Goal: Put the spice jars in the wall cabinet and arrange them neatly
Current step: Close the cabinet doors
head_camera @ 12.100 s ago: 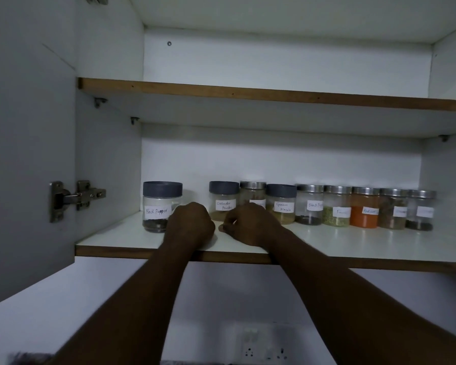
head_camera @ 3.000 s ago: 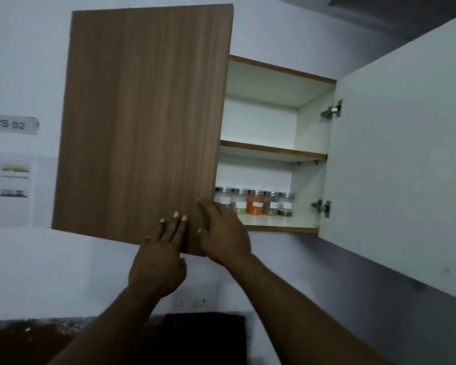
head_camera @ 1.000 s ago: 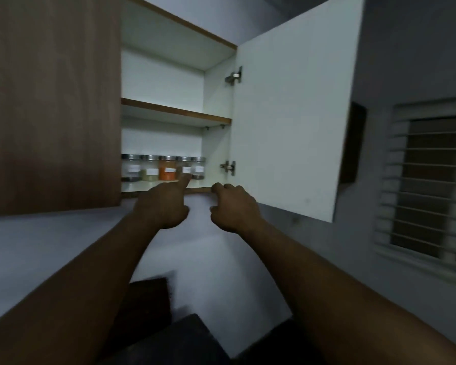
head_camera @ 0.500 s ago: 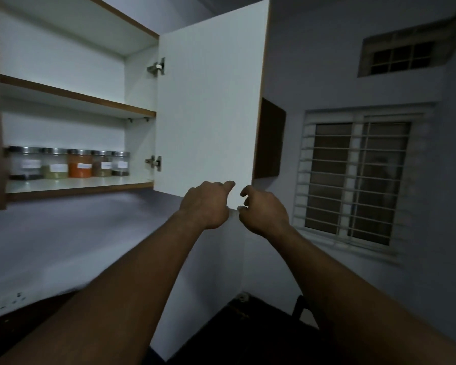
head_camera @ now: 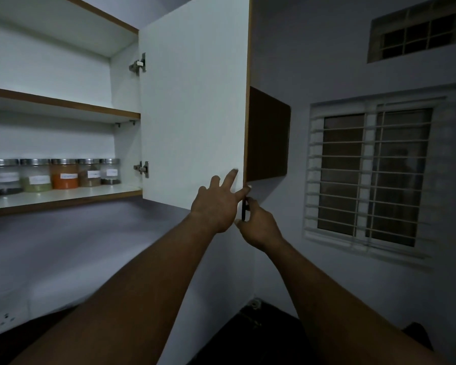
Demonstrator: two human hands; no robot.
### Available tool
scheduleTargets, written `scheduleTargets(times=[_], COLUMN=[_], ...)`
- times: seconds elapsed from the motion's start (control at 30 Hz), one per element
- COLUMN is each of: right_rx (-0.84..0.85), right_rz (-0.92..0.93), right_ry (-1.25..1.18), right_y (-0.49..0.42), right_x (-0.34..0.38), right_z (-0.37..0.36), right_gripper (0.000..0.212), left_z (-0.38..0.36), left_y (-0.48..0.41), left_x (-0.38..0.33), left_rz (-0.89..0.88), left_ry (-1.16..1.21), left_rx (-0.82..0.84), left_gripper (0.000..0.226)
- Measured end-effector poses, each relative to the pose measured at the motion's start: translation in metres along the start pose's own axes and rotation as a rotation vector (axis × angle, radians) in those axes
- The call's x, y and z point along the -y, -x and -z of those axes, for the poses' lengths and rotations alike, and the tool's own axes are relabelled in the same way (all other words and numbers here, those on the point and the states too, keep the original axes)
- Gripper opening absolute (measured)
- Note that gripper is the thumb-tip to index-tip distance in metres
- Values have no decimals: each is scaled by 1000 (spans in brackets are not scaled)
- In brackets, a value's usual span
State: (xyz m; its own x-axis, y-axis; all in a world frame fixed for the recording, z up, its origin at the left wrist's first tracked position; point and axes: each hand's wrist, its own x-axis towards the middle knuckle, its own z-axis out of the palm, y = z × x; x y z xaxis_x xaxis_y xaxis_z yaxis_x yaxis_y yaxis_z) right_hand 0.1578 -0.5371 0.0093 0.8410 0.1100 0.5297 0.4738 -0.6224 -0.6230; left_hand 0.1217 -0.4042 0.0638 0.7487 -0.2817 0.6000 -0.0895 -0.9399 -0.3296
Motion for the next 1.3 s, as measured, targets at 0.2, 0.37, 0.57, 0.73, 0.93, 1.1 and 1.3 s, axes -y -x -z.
scheduleTargets(times=[0.2, 0.37, 0.57, 0.73, 0.93, 1.1, 1.3], right_rx=[-165, -225, -272, -260, -86, 21, 74], right_rz=[-19, 78, 215, 407, 497, 485, 497], right_ry=[-89, -85, -128, -136, -41, 2, -74], right_y=[-10, 5, 37, 60, 68, 65, 57], right_x=[-4, 9, 49, 103, 186, 243, 286], right_z=[-15, -22, -46, -72, -111, -155, -229], right_gripper=[34, 12, 15, 15, 37, 74, 93], left_z=[-9, 6, 33, 51, 67, 68, 57], left_y=[-7, 10, 61, 111, 165, 214, 260], left_x=[4, 21, 65, 112, 168, 212, 275], left_rz=[31, 35, 26, 82, 256, 411, 472], left_ry=[8, 114, 121, 111, 217, 314, 96], left_rx=[10, -80, -219, -269, -318, -206, -7], left_gripper=[80, 59, 58, 48, 34, 62, 64])
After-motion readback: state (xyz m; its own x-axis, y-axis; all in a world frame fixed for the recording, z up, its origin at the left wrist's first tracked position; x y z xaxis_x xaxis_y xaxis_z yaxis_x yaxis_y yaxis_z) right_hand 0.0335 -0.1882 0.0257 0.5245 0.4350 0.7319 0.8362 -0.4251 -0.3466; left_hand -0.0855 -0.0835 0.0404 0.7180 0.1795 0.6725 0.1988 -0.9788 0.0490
